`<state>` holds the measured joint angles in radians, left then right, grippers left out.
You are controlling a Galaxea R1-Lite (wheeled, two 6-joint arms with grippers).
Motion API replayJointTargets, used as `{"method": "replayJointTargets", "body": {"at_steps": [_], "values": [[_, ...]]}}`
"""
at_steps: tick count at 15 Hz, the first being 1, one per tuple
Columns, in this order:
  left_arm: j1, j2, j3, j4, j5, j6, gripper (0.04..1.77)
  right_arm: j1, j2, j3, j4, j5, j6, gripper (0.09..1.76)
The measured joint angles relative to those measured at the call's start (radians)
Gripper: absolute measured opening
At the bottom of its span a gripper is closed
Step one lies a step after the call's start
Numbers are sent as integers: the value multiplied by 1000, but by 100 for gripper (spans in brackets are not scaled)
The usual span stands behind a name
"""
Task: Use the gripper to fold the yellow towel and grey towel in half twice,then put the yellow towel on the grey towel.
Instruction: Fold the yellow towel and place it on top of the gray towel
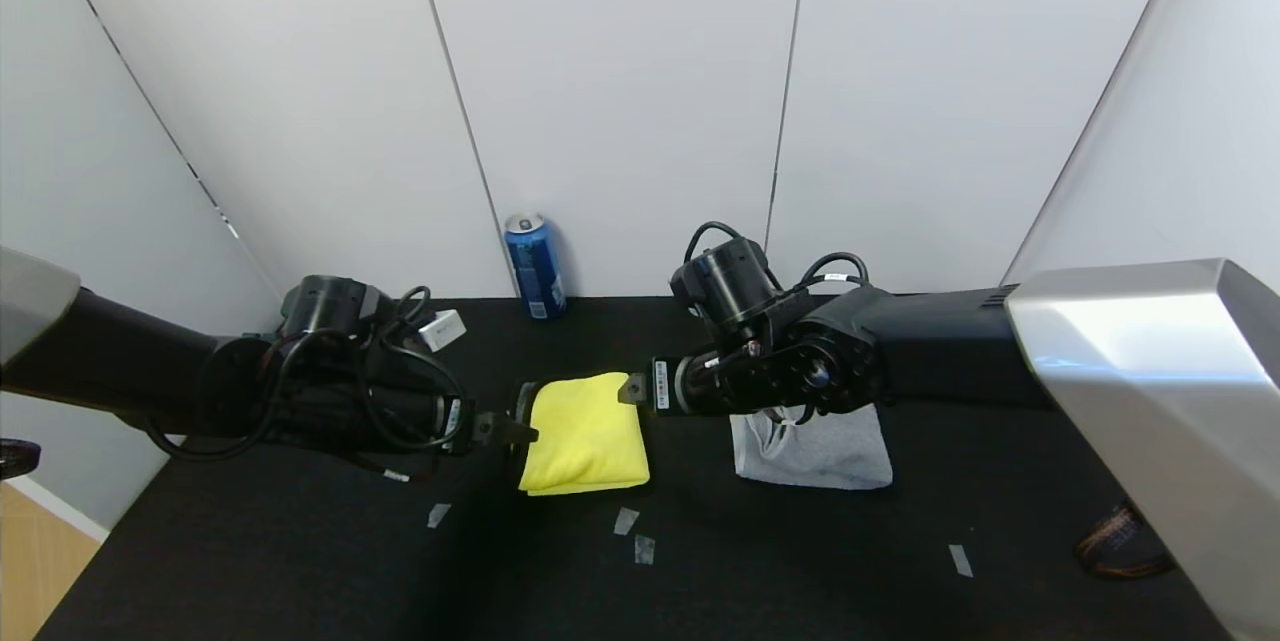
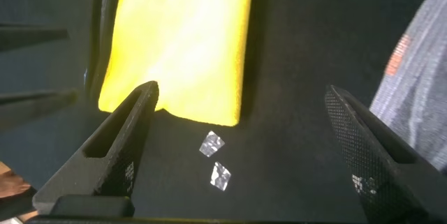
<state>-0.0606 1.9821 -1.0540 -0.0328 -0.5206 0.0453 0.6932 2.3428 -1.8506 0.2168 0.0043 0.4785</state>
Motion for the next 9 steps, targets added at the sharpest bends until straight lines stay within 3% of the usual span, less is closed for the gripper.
{"method": "replayJointTargets", "body": {"at_steps": [9], "values": [[-31, 110, 8, -12, -23, 0, 172, 16, 68, -78, 9, 7, 4, 170]]}}
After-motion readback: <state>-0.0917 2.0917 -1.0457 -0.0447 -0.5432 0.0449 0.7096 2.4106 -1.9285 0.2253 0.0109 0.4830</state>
